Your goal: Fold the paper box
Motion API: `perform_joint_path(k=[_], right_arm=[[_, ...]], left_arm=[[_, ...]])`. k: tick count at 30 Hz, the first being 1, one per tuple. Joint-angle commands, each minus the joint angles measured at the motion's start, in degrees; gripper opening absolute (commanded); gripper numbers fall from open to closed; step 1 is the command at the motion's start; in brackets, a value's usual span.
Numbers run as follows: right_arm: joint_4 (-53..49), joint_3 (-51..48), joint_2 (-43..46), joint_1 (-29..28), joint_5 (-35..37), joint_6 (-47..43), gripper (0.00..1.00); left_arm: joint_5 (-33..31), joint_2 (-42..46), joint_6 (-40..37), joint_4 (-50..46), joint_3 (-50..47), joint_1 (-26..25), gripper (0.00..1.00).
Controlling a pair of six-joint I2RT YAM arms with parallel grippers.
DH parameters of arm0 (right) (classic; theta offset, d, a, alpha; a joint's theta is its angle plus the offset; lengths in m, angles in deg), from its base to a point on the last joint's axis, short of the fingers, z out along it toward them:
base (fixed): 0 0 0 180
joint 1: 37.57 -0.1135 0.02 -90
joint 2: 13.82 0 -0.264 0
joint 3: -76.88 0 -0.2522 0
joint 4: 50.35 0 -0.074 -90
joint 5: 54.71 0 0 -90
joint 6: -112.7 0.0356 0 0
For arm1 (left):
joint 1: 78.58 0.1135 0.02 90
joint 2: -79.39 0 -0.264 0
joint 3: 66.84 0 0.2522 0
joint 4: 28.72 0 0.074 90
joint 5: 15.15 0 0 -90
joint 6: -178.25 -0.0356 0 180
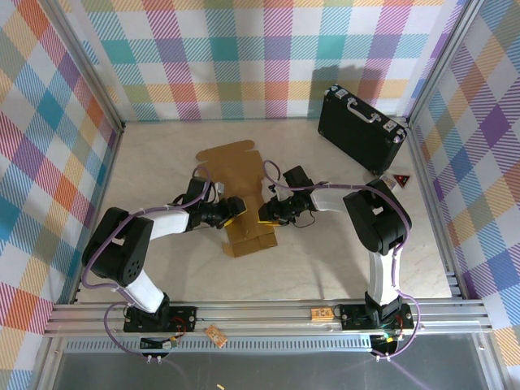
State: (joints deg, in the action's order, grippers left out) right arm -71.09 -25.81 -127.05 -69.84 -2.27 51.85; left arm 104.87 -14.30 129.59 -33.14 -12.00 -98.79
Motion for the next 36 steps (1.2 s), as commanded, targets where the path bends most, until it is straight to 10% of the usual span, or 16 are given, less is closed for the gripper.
perform_joint_path(k=[1,10,21,36], right_arm=[[-4.9,-1.0,-3.4,0.0,4.6,-1.2,0.39],[-5.1,-0.8,-3.4,0.0,4.5,-1.2,0.39],[-5.2,-1.0,-3.1,0.0,4.5,-1.3,0.4],[1.9,-3.9,6.3,-0.3,2.5,-1.1,0.35]], left_arm=[[3.5,0.0,1.8,3.0,0.0,0.1,0.66],[6.5,1.1,4.7,12.4,-1.4,0.1,0.79],[1.9,-4.3,3.2,5.1,-0.3,0.2,0.31],[1.7,-12.0,3.5,6.8,-1.4,0.2,0.14]])
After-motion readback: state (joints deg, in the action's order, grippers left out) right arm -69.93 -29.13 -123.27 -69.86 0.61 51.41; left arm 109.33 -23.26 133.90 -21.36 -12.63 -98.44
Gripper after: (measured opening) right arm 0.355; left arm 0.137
